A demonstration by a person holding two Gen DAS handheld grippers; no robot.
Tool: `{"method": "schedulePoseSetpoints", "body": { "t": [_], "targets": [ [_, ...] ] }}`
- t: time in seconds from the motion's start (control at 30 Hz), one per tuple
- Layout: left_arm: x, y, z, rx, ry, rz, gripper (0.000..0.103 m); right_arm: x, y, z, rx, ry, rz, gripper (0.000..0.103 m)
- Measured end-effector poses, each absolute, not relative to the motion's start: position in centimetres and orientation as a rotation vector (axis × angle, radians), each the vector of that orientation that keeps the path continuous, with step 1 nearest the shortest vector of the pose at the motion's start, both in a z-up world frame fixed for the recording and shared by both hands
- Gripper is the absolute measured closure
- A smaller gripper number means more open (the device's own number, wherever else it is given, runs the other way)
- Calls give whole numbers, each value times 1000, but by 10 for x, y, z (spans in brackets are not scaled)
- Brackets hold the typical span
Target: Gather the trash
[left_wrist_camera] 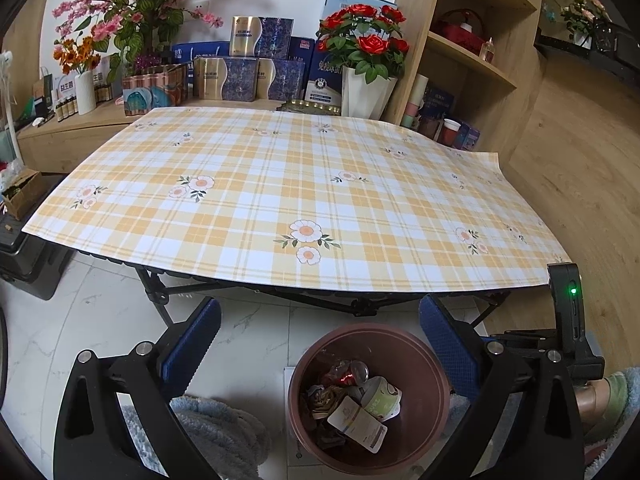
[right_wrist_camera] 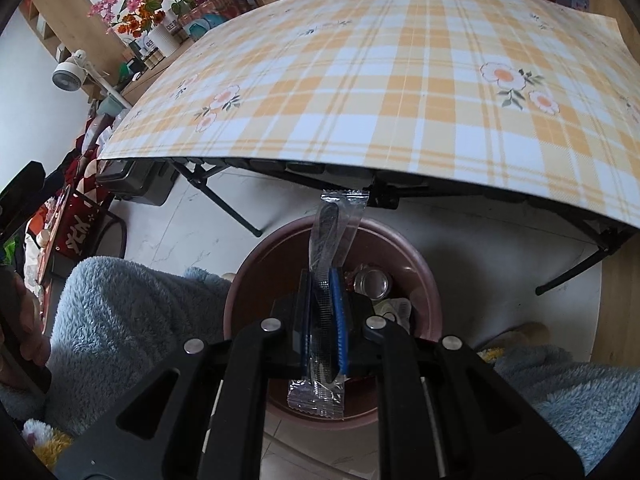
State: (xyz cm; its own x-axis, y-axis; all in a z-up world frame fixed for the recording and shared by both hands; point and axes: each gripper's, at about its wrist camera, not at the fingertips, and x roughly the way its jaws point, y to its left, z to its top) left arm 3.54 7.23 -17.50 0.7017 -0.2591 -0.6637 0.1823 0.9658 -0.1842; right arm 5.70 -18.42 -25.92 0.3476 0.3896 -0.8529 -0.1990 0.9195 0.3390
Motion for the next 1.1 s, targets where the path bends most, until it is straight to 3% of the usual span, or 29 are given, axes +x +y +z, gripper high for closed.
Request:
{"method": "schedulePoseSetpoints", "body": {
  "t": [0.17,0.23,0.3,0.37,0.43,0.57,0.67,1.1],
  "targets": [
    [36,67,-179,-96,767,-252,6,57,-183,-265,193,1182,403,87],
    [36,66,-181,-92,772,-251,6,56,-182,-267,199,1187,407,75],
    [37,65,-181,-89,773,-253,6,55,-182,-265,196,1178,408,69],
    [37,63,-181,-83,775,-254,6,55,-183,-261,183,1165,399,57],
    [36,62,-180,-74,771,-250,6,54,-183,-254,166,1147,374,31],
    [36,58,-175,-43,748,-235,6,54,-185,-230,127,1074,345,10],
    [40,56,-166,-27,726,-230,6,56,-191,-204,93,997,322,6],
    [69,38,-72,35,551,-222,6,73,-238,-89,27,740,163,6]
  ]
}}
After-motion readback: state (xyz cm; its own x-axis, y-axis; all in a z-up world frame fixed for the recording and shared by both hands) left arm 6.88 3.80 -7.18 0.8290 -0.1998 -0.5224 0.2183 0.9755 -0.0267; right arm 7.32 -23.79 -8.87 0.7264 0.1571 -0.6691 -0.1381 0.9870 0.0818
